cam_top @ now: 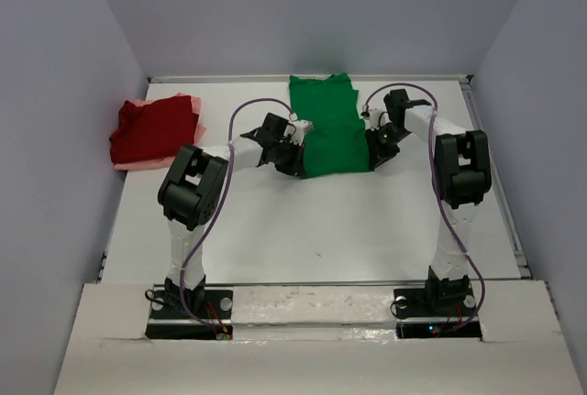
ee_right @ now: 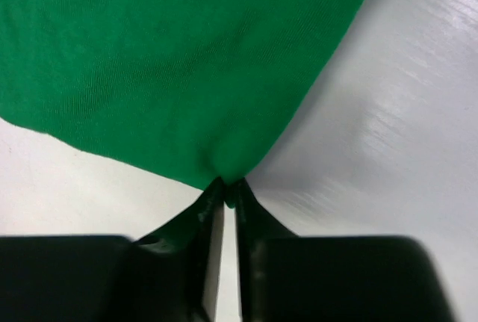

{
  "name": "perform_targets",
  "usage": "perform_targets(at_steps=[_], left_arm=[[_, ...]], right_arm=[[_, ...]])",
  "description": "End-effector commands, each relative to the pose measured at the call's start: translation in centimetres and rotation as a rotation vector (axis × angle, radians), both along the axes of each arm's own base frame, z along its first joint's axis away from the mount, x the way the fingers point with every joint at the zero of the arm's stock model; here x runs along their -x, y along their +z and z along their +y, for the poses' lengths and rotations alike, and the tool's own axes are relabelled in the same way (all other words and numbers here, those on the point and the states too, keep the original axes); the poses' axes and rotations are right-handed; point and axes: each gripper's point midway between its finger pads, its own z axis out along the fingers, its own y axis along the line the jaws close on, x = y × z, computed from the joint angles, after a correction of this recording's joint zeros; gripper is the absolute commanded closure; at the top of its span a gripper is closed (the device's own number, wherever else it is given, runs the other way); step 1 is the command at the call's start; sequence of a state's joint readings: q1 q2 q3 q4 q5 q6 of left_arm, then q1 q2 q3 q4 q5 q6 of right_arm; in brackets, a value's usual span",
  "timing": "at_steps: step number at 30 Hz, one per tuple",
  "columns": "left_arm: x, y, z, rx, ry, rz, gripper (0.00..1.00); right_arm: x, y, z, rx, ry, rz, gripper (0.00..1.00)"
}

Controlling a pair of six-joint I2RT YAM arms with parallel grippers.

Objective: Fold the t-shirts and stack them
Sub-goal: Pick up the 2/3-rectangle-folded T-shirt from the center of the board, then fold the 2/3-rectangle-folded T-shirt at the center of the board.

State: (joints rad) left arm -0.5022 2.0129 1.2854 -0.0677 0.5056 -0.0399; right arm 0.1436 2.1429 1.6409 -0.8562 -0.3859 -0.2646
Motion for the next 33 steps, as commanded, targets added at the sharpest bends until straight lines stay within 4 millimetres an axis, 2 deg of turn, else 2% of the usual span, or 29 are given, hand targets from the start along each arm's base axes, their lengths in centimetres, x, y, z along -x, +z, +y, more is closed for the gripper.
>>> perform_targets(at_steps=[1, 2, 6, 12, 13, 17, 20, 33], left_arm=[[0.2, 2.3, 0.0, -0.001, -0.016, -0.039, 1.0], [0.3, 2.3, 0.0, -0.004, -0.018, -0.039, 1.0], [0.2, 3.3, 0.2, -0.003, -0.02, -0.065, 1.0], [0.6, 4.7, 0.7, -0.007, -0.04, -0.106, 1.0], [0.8, 5.4, 0.6, 0.006, -0.05, -0.118, 1.0], [2.4, 6.8, 0.3, 0.054, -0.12, -0.131, 1.0], [3.6, 8.1, 0.4, 0.084, -0.157, -0.153, 1.0], [9.9, 5.6, 0.9, 0.082, -0.344, 0.056, 1.0]], right_arm=[[0.9, -0.3, -0.2, -0.001, 0.009, 0.029, 0.89], [0.9, -0.5, -0.3, 0.005, 0.011, 0.032, 1.0], [1.0, -0.6, -0.3, 0.008, 0.009, 0.035, 1.0], [1.7, 0.7, -0.5, 0.01, 0.017, 0.024, 1.0], [2.0, 0.9, -0.5, 0.011, 0.021, 0.025, 1.0], [3.4, 1.7, -0.7, 0.01, 0.035, 0.034, 1.0], [4.7, 3.1, -0.8, 0.005, 0.043, 0.024, 1.0], [10.6, 6.6, -1.6, 0.002, 0.085, 0.053, 1.0]])
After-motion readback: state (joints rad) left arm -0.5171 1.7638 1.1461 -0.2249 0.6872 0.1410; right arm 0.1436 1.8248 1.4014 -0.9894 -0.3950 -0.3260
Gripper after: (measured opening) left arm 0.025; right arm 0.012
